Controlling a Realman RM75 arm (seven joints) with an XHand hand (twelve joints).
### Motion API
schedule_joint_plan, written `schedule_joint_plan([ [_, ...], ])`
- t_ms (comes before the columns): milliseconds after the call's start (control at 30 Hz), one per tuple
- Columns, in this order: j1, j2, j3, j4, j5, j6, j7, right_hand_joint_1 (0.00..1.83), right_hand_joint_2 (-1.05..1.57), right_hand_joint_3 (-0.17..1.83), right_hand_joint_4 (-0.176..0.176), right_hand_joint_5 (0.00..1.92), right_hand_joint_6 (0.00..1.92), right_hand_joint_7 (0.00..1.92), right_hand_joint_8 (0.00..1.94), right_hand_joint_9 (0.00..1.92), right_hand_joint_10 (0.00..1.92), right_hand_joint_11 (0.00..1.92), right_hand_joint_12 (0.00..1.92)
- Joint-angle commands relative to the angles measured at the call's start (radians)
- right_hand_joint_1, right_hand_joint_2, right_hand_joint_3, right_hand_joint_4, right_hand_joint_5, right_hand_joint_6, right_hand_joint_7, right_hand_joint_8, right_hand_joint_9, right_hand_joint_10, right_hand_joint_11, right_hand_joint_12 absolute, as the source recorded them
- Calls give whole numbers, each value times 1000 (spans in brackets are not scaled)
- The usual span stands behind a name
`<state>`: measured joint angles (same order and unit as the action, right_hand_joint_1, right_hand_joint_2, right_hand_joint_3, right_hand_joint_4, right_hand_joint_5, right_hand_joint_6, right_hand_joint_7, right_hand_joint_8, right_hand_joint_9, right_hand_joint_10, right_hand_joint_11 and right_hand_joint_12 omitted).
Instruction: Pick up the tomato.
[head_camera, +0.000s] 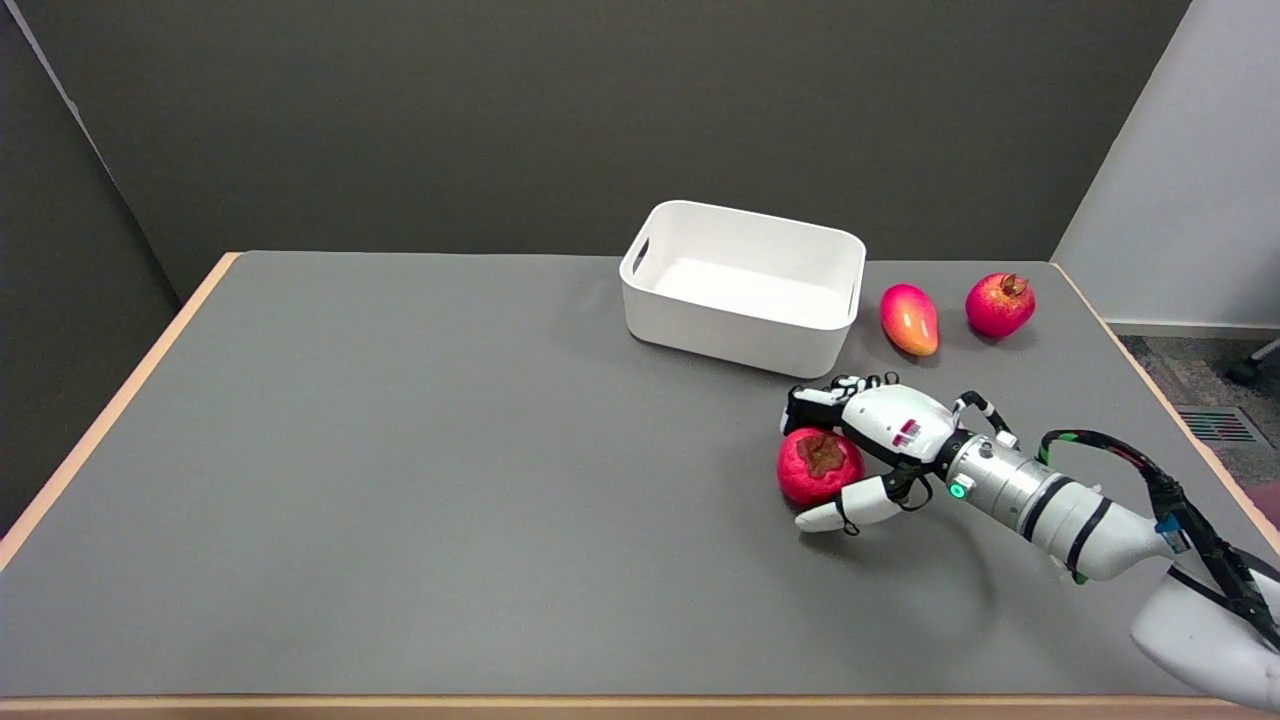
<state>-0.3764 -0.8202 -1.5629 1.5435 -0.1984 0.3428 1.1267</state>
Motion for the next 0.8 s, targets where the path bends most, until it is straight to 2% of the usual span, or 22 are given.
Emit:
schedule_joint_plan([
  [33,39,-16,0,-14,-60,5,-5,1141,1220,137,-68,550,1608,806,1329,593,1148,340,1494],
  [100,44,-13,3,-14,-66,5,-5,1173,1171,204,-116,559,1539,850,1334,648,1213,401,1550],
  [267,51,-12,24,-9,-66,5,-5,1196,1122,297,-171,571,1464,859,1427,737,1305,527,1607],
  [333,51,-17,44,-4,-66,5,-5,1193,1174,201,-175,564,1453,845,1452,782,1245,600,1558],
  [467,54,-28,95,20,-54,6,1,1191,1176,211,-176,568,1432,831,1508,783,1279,612,1609],
  [667,61,-35,169,96,-22,6,4,1191,1106,360,-176,581,1419,827,1553,792,1383,590,1663],
  [733,61,-35,198,128,-10,6,4,1177,1125,340,-176,635,1490,723,1549,799,1400,601,1673],
  [800,61,-35,233,159,5,6,4,1173,1126,345,-176,648,1511,697,1550,803,1413,609,1678],
])
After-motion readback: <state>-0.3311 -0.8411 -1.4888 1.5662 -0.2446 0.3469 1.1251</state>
